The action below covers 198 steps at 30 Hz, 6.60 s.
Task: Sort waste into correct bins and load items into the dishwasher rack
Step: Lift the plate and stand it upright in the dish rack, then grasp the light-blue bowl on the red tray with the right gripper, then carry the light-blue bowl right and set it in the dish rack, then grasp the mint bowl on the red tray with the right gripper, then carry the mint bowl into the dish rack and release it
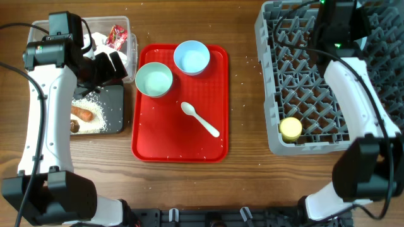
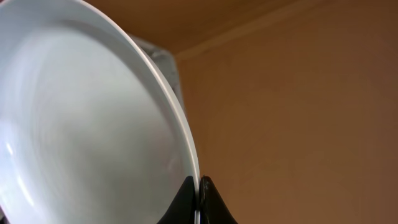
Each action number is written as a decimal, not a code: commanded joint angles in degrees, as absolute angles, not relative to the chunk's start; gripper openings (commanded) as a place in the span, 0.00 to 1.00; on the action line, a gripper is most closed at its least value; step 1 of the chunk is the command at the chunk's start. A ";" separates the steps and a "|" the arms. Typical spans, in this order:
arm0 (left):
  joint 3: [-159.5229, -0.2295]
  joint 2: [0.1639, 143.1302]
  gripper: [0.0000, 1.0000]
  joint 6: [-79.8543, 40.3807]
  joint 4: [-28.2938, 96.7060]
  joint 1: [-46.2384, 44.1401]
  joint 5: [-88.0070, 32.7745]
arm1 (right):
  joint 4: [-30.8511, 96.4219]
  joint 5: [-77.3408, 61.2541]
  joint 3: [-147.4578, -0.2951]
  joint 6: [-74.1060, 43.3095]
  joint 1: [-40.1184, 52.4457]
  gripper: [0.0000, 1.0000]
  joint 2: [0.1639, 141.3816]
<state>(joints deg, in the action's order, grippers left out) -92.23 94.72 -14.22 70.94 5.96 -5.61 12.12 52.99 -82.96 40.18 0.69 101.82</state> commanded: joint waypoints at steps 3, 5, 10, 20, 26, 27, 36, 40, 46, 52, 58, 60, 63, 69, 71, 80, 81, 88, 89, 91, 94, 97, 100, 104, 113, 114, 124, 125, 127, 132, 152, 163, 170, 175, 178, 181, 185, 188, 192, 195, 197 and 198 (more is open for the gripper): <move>-92.16 94.94 1.00 -14.17 70.94 6.17 -5.23 | 13.85 51.00 -83.13 30.44 -0.36 0.60 104.20; -92.16 94.94 1.00 -14.15 70.94 6.17 -5.23 | 13.85 51.03 -83.13 26.68 -0.36 1.00 103.98; -92.16 94.94 1.00 -14.15 70.94 6.17 -5.23 | 13.74 50.98 -83.20 17.67 -0.34 1.00 97.58; -92.16 94.94 1.00 -14.15 70.94 6.17 -5.23 | 34.85 -10.46 -83.11 3.01 13.28 1.00 75.99; -92.16 94.94 1.00 -14.17 70.94 6.17 -5.23 | 21.87 -17.82 -82.52 -14.35 19.88 1.00 89.32; -92.16 94.94 1.00 -14.17 70.94 6.17 -5.23 | 20.60 -16.67 -82.63 -15.33 20.99 1.00 92.75; -92.16 94.94 1.00 -14.17 70.94 6.17 -5.23 | 20.47 -8.86 -90.45 -27.51 26.94 1.00 118.37; -92.16 94.94 1.00 -14.17 70.94 6.17 -5.23 | 19.86 -4.56 -90.52 -31.64 27.70 0.94 123.48; -92.16 94.94 1.00 -14.15 70.94 6.17 -5.23 | 18.72 -3.86 -90.50 -32.84 27.79 0.72 128.53; -92.16 94.94 1.00 -14.17 70.94 6.17 -5.23 | 20.18 -5.26 -90.45 -29.34 27.79 0.37 129.12; -92.16 94.94 1.00 -14.17 70.94 6.17 -5.23 | 26.24 -5.37 -90.45 -25.98 27.79 0.04 129.12; -92.16 94.94 1.00 -14.17 70.94 6.17 -5.23 | 27.99 -5.37 -90.45 -23.97 27.79 0.04 129.12; -92.16 94.94 1.00 -14.17 70.94 6.17 -5.23 | 30.72 -5.37 -90.48 -23.81 27.53 0.04 128.70; -92.16 94.94 1.00 -14.17 70.94 6.13 -5.26 | 38.39 -5.10 -90.80 -21.28 26.50 0.04 122.30; -92.16 94.94 1.00 -14.15 70.94 6.13 -5.26 | 40.69 -3.75 -90.80 -20.05 26.30 0.04 118.91; -92.16 94.91 1.00 -14.17 70.87 6.17 -5.26 | 46.94 41.43 -90.80 -20.71 26.04 0.04 95.11; -92.14 94.91 1.00 -14.13 70.70 6.20 -5.19 | 45.84 49.80 -90.80 -19.70 25.82 0.04 93.86; -92.16 94.94 1.00 -14.15 70.70 6.07 -5.26 | 27.29 64.53 -90.48 8.21 16.14 0.04 96.88; -92.16 94.94 1.00 -14.15 70.72 6.07 -5.26 | 25.61 64.51 -90.48 10.24 14.92 0.04 97.93; -92.16 94.94 1.00 -14.15 70.72 6.07 -5.26 | 21.91 64.53 -90.48 15.68 12.71 0.04 100.86; -92.16 94.94 1.00 -14.15 70.67 6.07 -5.26 | 17.26 64.53 -90.48 22.65 11.31 0.04 104.77; -92.16 94.94 1.00 -14.15 70.70 6.07 -5.26 | 11.53 64.53 -90.48 29.74 11.18 0.04 109.93; -92.16 94.94 1.00 -14.15 70.70 6.07 -5.26 | 9.87 64.53 -90.48 32.91 11.18 0.04 113.54; -92.16 94.94 1.00 -14.15 70.70 6.07 -5.26 | 9.87 64.53 -90.45 33.23 11.18 0.04 117.40; -92.16 94.94 1.00 -14.15 70.72 6.07 -5.26 | 9.47 64.34 -90.41 33.06 10.90 0.05 121.97; -92.14 94.94 1.00 -14.15 70.72 6.07 -5.26 | 9.50 64.34 -90.41 33.12 10.90 0.04 122.08; -92.16 94.94 1.00 -14.15 70.72 6.07 -5.26 | 17.06 64.51 -90.41 37.50 17.30 0.21 122.37; -92.16 94.94 1.00 -14.15 70.72 6.07 -5.26 | 17.61 64.53 -90.41 37.52 17.87 0.24 122.37; -92.16 94.94 1.00 -14.15 70.70 6.07 -5.26 | 18.39 64.53 -90.41 37.50 18.68 0.27 122.37; -92.16 94.94 1.00 -14.15 70.72 6.07 -5.26 | 20.05 68.49 -90.43 37.41 20.73 0.91 122.15; -92.16 94.94 1.00 -14.15 70.72 6.07 -5.26 | 36.82 -3.46 -90.28 3.38 31.62 0.80 101.73; -92.16 94.94 1.00 -14.15 70.72 6.07 -5.26 | 25.23 -8.01 -89.25 -29.12 37.56 0.68 116.42; -92.16 94.94 1.00 -14.15 70.72 6.07 -5.26 | 15.03 -7.03 -89.25 -39.42 41.63 0.54 126.17; -92.16 94.94 1.00 -14.15 70.70 6.07 -5.26 | 15.88 -5.87 -89.25 -39.46 41.93 0.35 129.16; -92.16 94.94 1.00 -14.15 70.72 6.07 -5.26 | 16.10 -5.80 -89.32 -39.40 41.87 0.10 129.12; -92.16 94.94 1.00 -14.15 70.70 6.07 -5.26 | 16.82 -5.80 -89.36 -38.98 41.19 0.04 127.48; -92.14 94.94 1.00 -14.15 70.72 6.07 -5.26 | 22.00 -4.34 -89.36 -34.68 38.17 0.04 119.15; -92.16 94.94 1.00 -14.15 70.72 6.07 -5.26 | 30.41 0.89 -89.43 -30.55 35.55 0.05 108.68; -92.16 94.94 1.00 -14.15 70.72 6.07 -5.26 | 46.87 21.10 -89.43 -26.30 31.77 0.04 91.61; -92.16 94.94 1.00 -14.15 70.72 6.07 -5.26 | 60.27 45.82 -89.41 -27.27 27.90 0.04 82.13; -92.16 94.94 1.00 -14.15 70.70 6.07 -5.26 | 67.90 56.71 -89.41 -28.93 25.43 0.04 79.77; -92.16 94.94 1.00 -14.15 70.72 6.07 -5.26 | 71.72 60.60 -89.38 -30.26 23.83 0.04 79.55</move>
<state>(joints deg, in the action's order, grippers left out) -92.20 94.72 -14.22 70.72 5.96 -5.61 65.78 37.30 -89.93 -28.18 26.94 79.59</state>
